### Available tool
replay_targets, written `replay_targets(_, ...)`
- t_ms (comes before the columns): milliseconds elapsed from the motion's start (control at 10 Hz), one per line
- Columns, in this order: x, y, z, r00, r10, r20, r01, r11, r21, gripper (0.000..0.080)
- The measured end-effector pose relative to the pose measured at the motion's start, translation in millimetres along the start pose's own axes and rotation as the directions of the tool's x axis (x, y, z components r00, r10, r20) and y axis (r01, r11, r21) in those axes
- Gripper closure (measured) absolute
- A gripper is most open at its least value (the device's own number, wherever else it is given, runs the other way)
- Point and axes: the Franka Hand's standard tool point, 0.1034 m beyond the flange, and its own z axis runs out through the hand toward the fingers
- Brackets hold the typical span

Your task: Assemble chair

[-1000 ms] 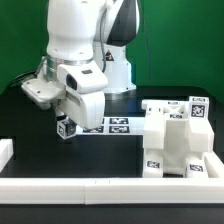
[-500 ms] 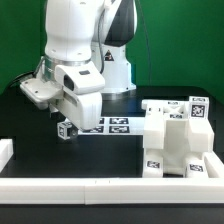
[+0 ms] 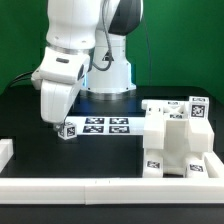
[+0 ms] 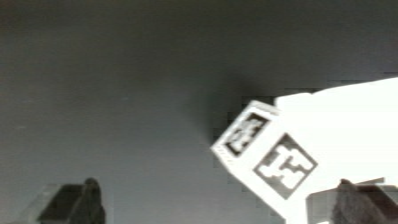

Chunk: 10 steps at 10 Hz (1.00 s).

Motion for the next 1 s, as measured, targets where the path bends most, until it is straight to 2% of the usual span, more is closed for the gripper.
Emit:
replay_targets(300,0.8,-1.8,1.7,0.976,0.216,0.0,-0.216,0.976,0.006,0.0151)
replay_targets(400,1.0,-1.9,0.8,0.939,0.345,0.003,-0.344,0.939,0.017,0.0151)
replay_targets(600,0.3,2.6,-3.2,0.767,0.641,0.039,-0.642,0.765,0.057,0.0151)
replay_targets(700,1.4,0.3,-1.1,0.642,0.763,0.08,-0.767,0.636,0.091,0.0151)
replay_targets(800,2.6,1.1,-0.3,0.536,0.838,0.103,-0.843,0.527,0.108,0.0151)
replay_targets(900,3.4,7.3,1.1,0.539,0.84,0.058,-0.842,0.534,0.081,0.0151)
replay_targets(1000,5.1,4.6,2.7,0.494,0.867,0.062,-0.868,0.489,0.085,0.0151)
